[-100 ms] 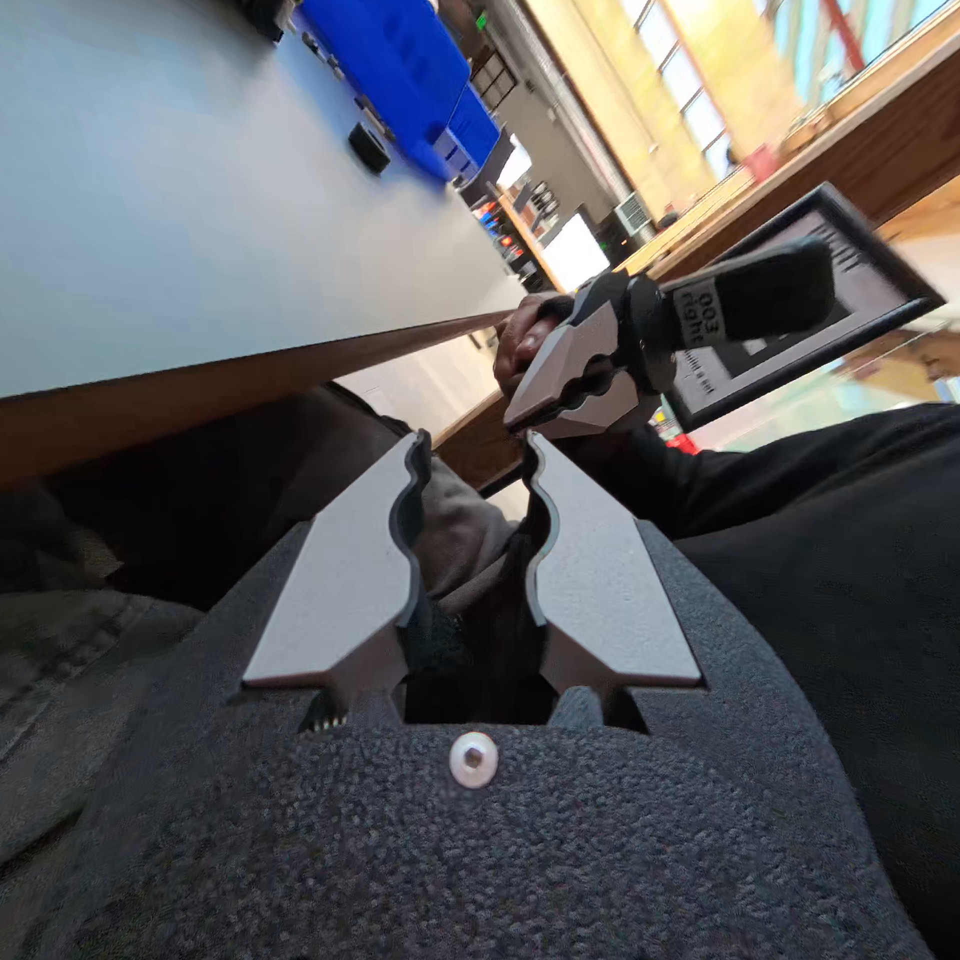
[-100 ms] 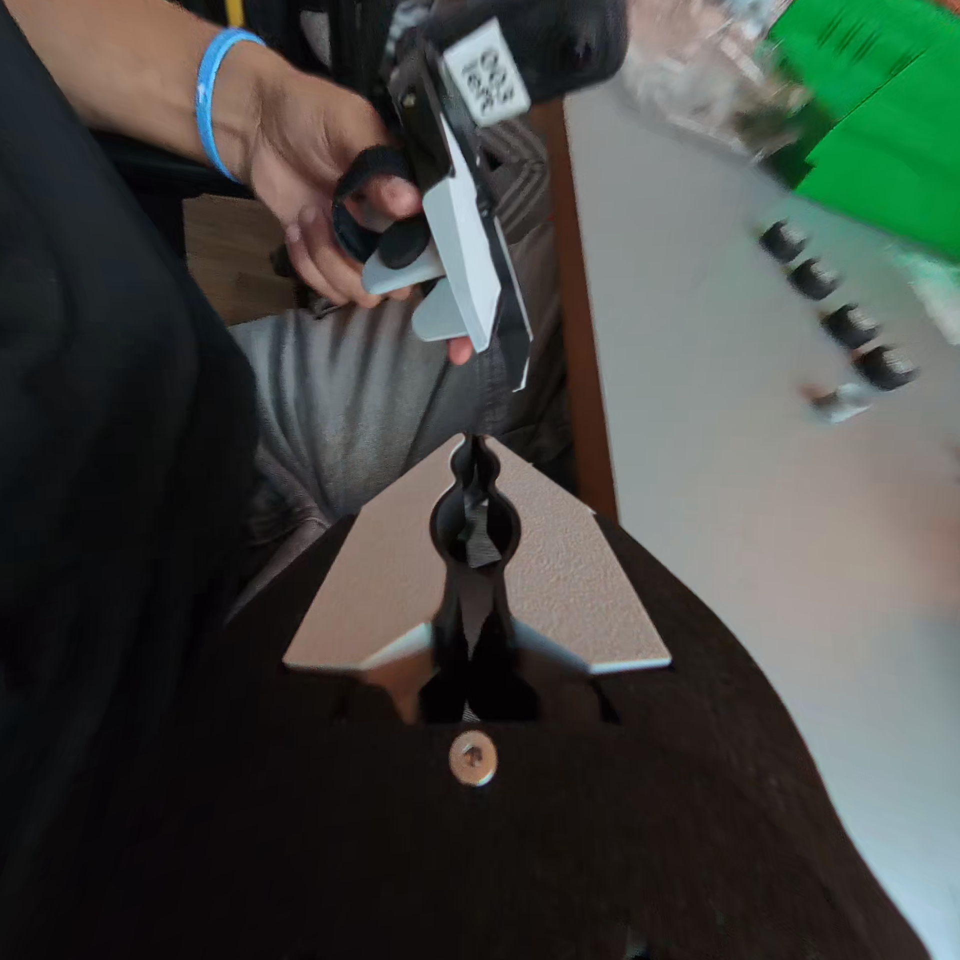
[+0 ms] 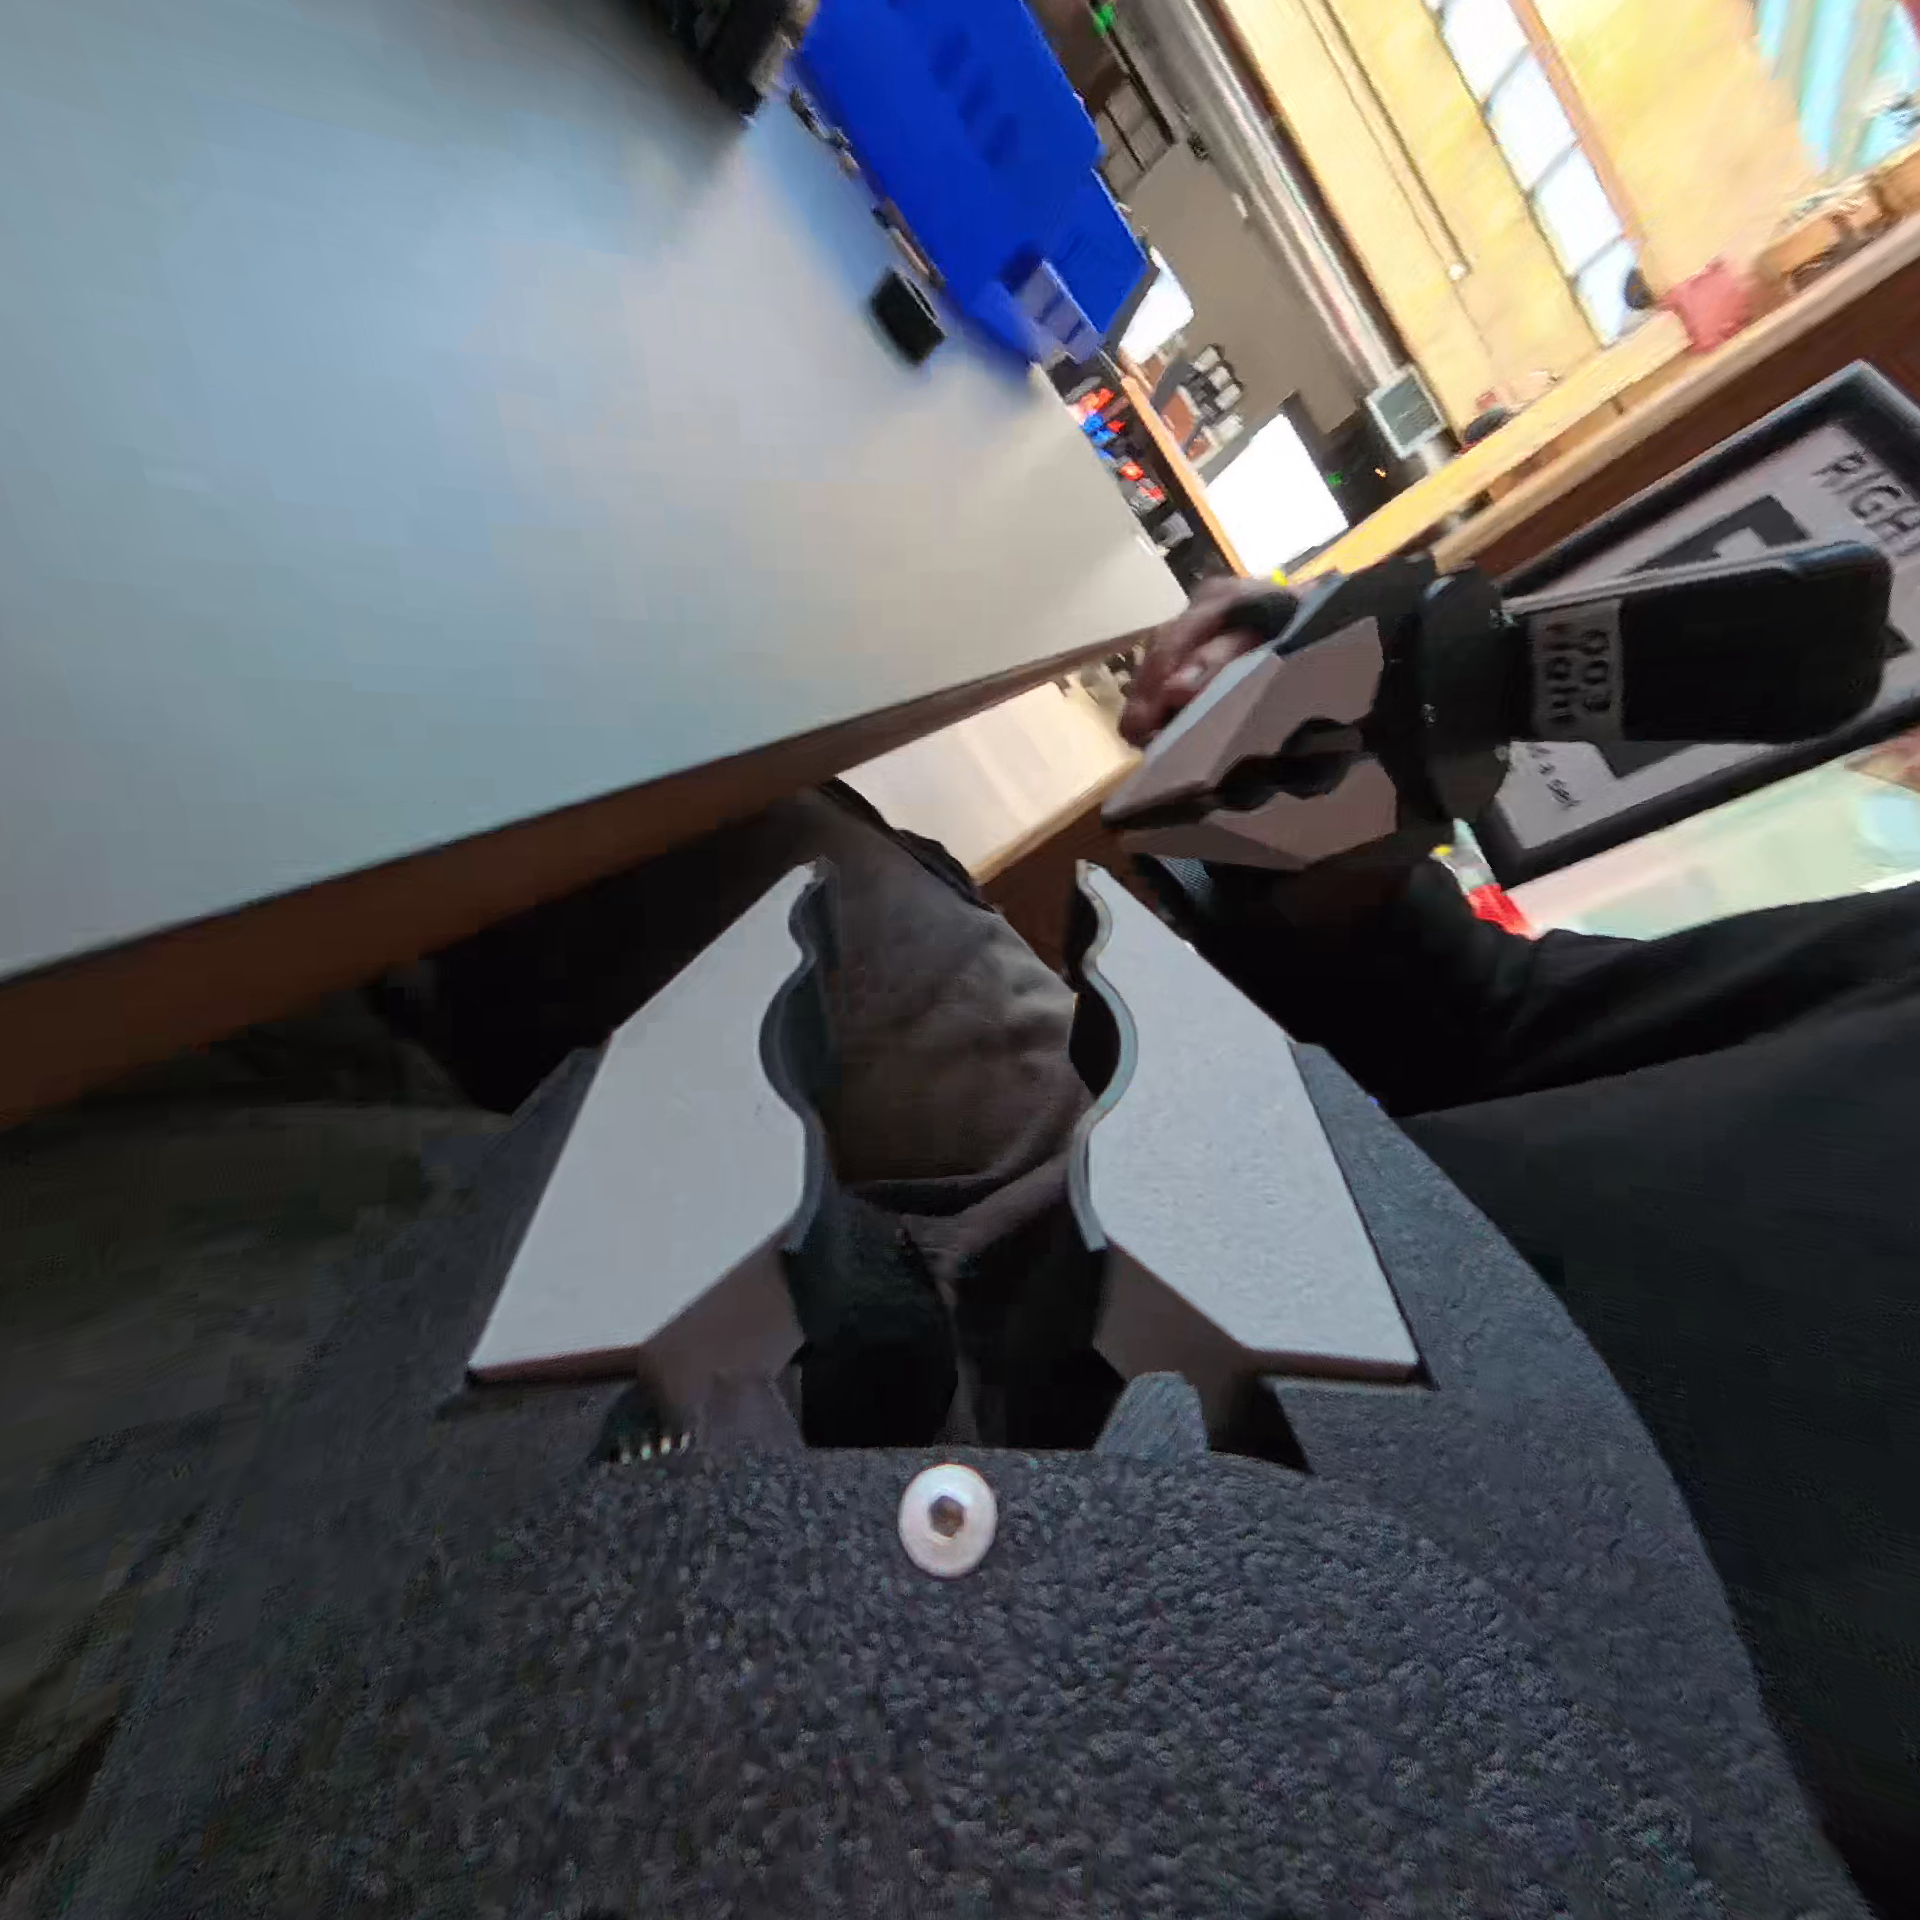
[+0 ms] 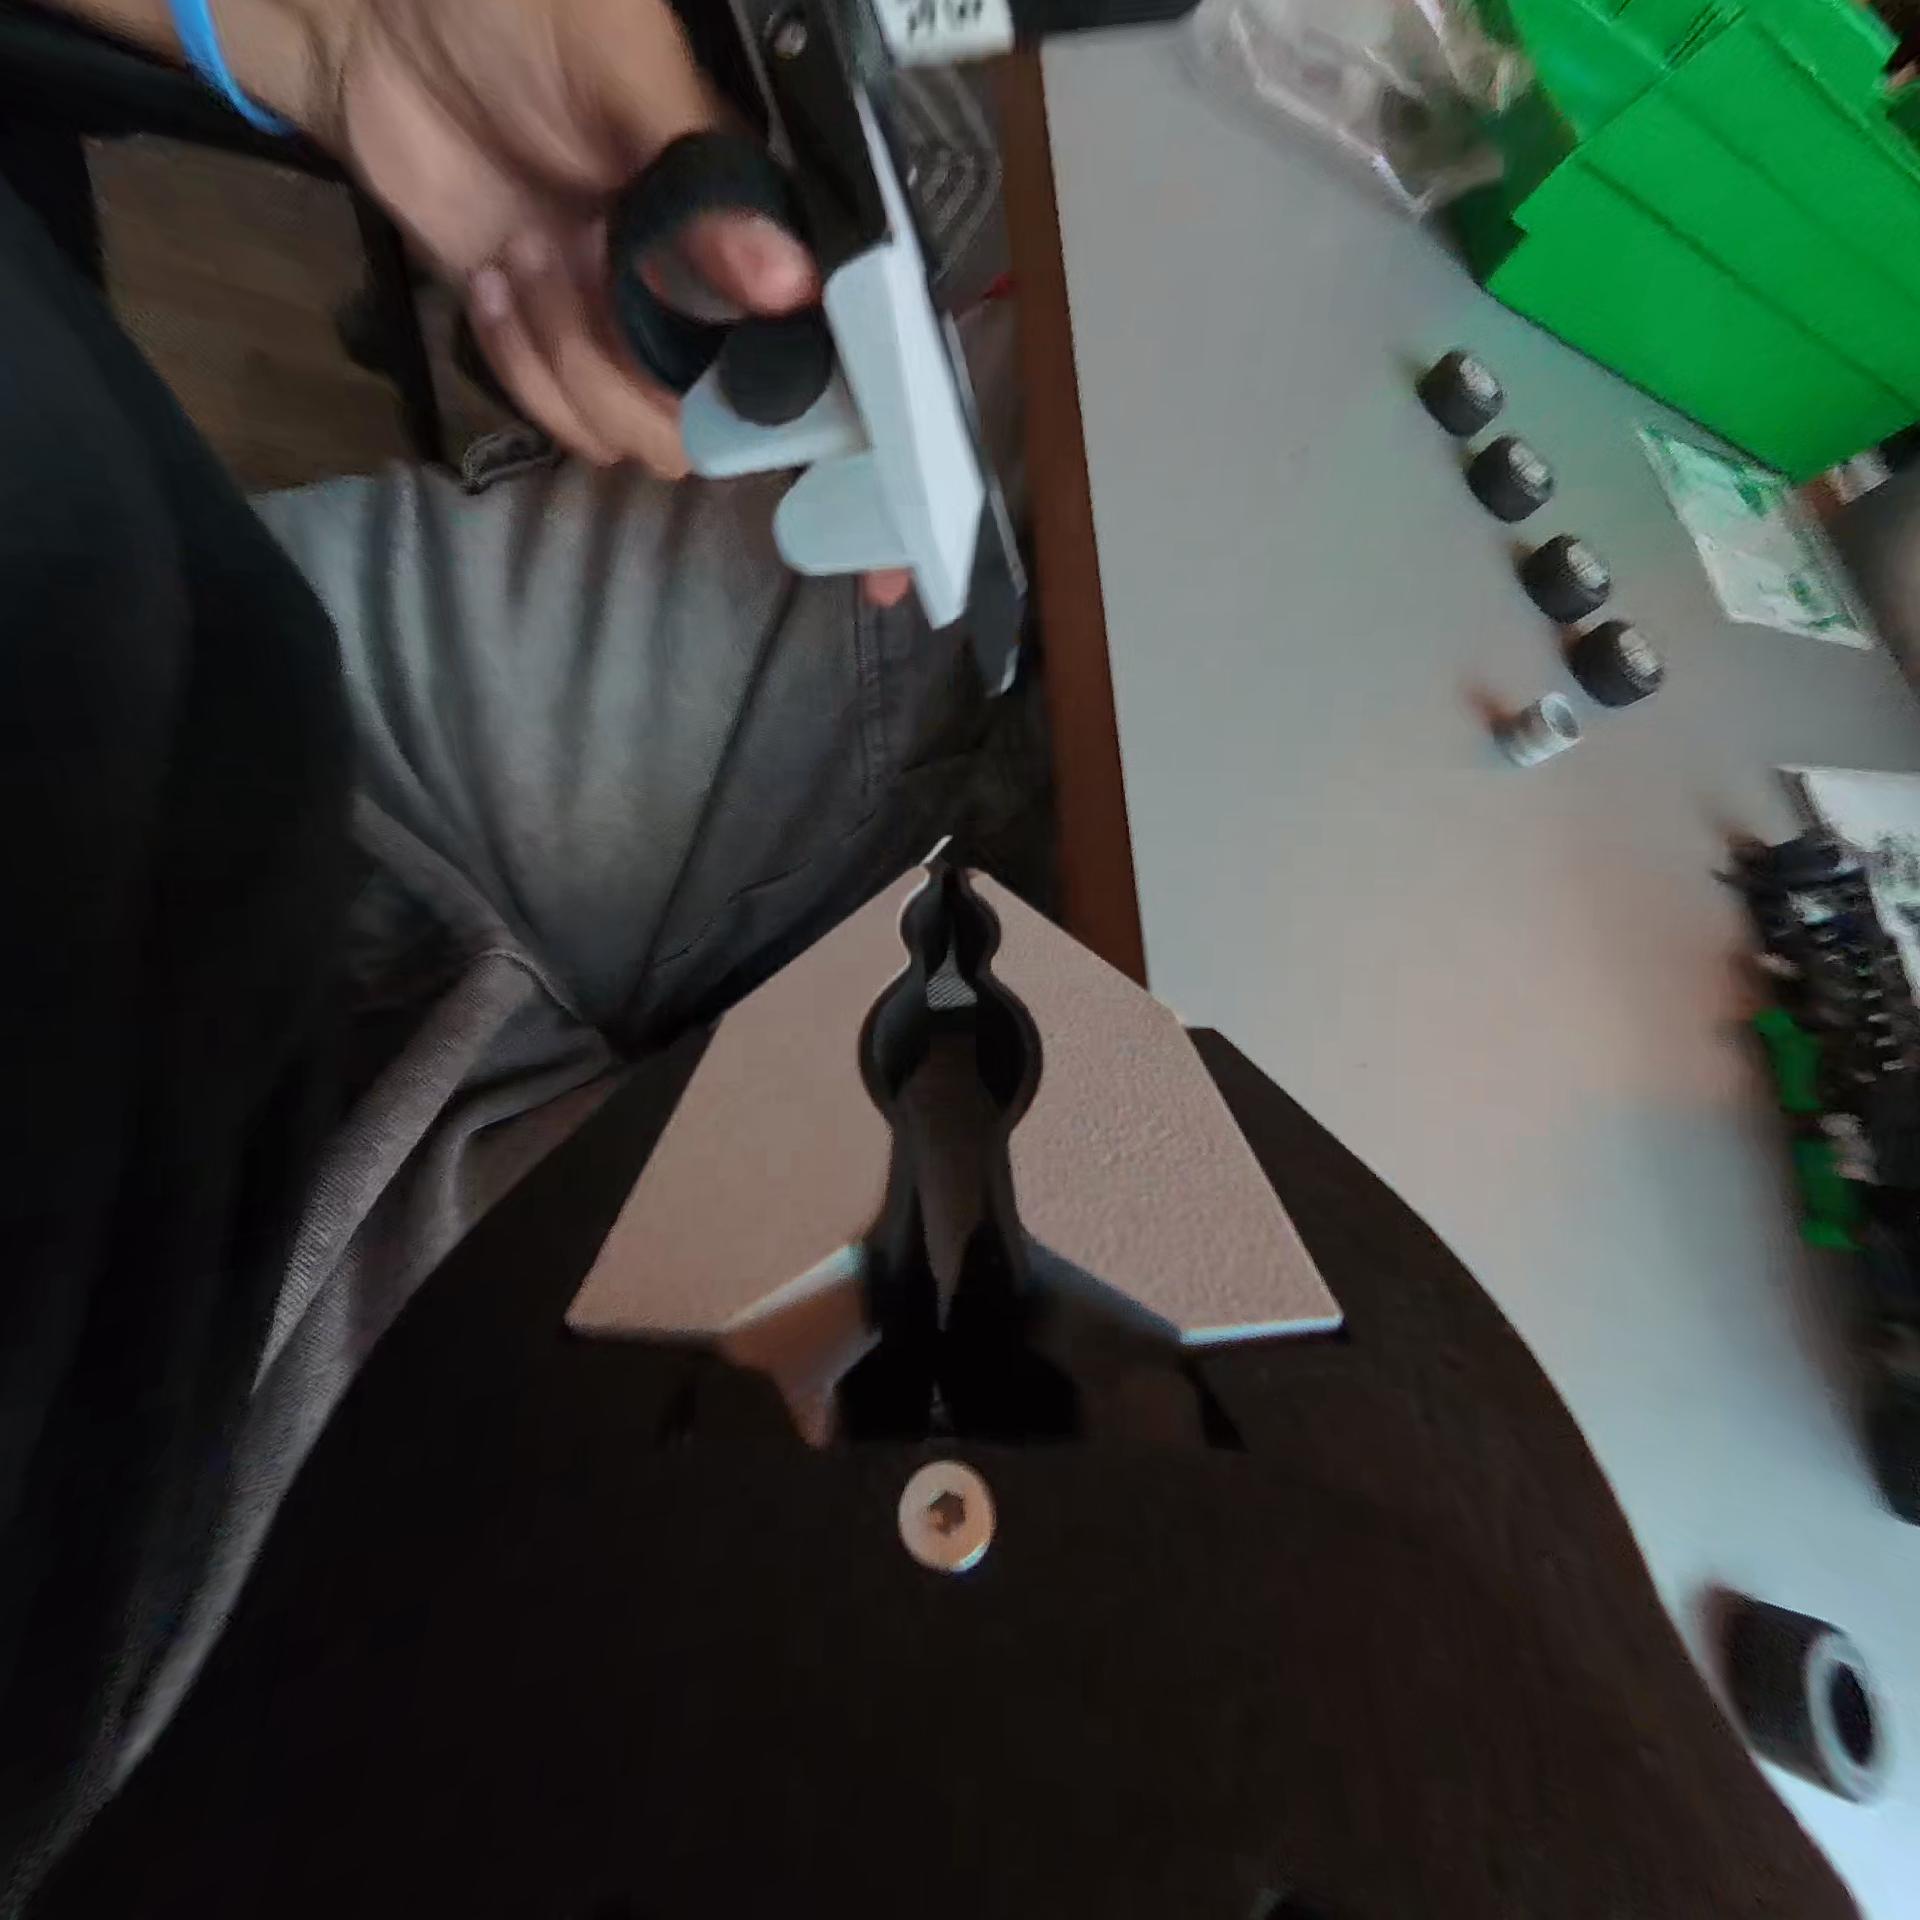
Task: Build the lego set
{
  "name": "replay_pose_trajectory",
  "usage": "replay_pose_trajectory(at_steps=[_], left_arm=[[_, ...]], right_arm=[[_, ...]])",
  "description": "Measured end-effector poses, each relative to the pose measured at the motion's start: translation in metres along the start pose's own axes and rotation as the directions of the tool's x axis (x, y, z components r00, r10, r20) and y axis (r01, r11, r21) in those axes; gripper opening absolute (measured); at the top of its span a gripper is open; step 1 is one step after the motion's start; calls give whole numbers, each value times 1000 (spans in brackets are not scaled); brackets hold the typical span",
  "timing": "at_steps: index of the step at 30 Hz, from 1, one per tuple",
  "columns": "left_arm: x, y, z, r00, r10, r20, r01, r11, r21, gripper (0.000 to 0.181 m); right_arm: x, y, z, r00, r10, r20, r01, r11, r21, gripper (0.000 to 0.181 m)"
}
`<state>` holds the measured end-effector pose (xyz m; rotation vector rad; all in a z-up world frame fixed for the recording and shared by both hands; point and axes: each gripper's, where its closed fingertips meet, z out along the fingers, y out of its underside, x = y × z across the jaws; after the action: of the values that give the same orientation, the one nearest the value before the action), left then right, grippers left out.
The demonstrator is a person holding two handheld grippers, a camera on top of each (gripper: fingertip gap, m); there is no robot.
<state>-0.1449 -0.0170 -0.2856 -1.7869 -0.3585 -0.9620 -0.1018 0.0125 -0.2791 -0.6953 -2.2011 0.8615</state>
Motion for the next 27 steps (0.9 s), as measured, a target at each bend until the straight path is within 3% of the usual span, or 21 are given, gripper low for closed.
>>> replay_pose_trajectory(at_steps=[5,7,12,17,20,27], left_arm=[[-11,-13,-23,997,49,55,-52,998,46,36],[-8,-18,-29,991,112,75,-117,991,60,34],[-6,-51,-59,980,147,133,-177,952,249,28],[-13,-50,-86,935,176,308,-269,917,294,26],[-11,-40,-98,867,244,434,-376,892,250,26],[-11,9,-127,609,433,665,-559,829,-29,26]], right_arm=[[-30,40,26,969,178,171,-159,980,-118,0],[-33,51,31,966,188,178,-161,975,-156,0],[-39,62,31,933,301,195,-273,949,-156,0],[-57,69,17,925,336,177,-304,934,-186,0],[-66,60,9,926,344,153,-319,933,-164,0],[-77,50,2,906,421,54,-409,900,-149,0]])
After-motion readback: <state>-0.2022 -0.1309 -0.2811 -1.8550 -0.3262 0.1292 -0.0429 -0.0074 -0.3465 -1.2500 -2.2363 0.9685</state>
